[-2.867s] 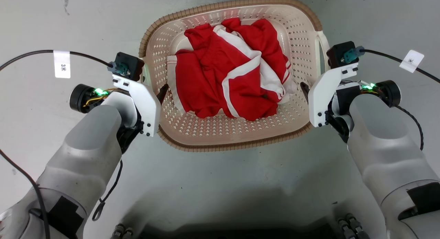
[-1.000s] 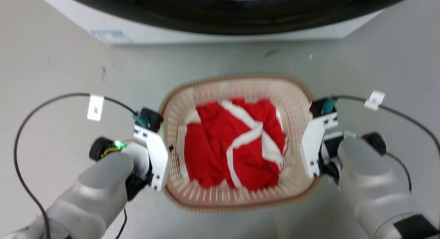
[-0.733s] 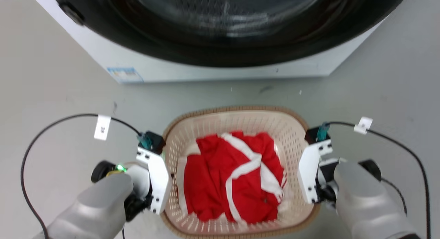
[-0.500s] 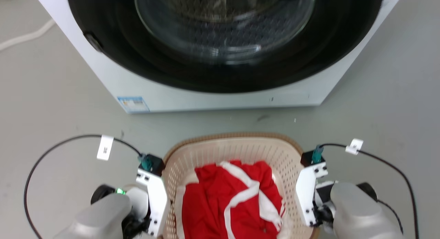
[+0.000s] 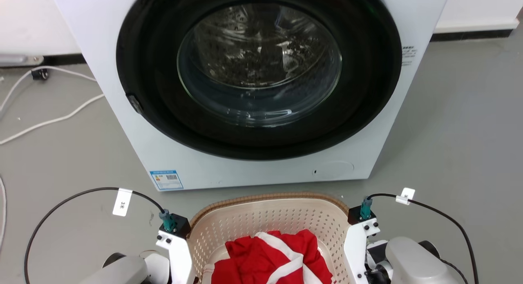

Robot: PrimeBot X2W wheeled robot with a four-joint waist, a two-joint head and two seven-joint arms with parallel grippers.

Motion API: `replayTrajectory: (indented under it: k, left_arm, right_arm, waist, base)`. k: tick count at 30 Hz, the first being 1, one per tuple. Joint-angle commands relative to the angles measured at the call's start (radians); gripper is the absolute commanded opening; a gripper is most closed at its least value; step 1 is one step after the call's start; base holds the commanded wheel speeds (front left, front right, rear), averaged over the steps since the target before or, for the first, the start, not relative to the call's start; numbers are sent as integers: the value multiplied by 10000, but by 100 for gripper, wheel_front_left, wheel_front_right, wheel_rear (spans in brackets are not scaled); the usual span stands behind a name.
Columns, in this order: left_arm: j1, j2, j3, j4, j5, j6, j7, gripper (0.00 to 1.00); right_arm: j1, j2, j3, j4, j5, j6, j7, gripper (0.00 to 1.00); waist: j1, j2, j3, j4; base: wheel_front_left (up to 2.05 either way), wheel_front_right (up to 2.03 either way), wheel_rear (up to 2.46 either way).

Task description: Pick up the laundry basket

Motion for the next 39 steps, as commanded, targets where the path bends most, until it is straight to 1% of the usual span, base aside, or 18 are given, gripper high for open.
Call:
replayTrajectory:
  k: [1,11,20,29,39]
  left_arm:
    - [166,257,-2,-80,9,-76,128,0]
    - [669,582,-15,-600,12,-96,185,0]
    - [1016,945,-18,-976,-93,-96,374,0]
    - [1044,894,-12,-1031,-111,-96,390,0]
    - [1128,925,-20,-918,3,-95,213,0]
  right_arm:
    - [174,-291,178,9,-76,-22,105,0]
    - [473,-597,685,-514,700,-21,355,0]
    - [850,-1213,1352,-1278,1487,-21,1165,0]
    - [972,-1513,1558,-1712,1950,-21,1496,0]
    - [1180,-1633,1505,-2061,2115,-19,1314,0]
  waist:
    - [3,0,-277,-3]
    - [3,0,-802,43]
    - [3,0,-974,72]
    - [3,0,-1034,35]
    - [3,0,-1070,-44]
  base:
    - [0,0,0]
    - [0,0,0]
    - [0,0,0]
    - [0,0,0]
    - [0,0,0]
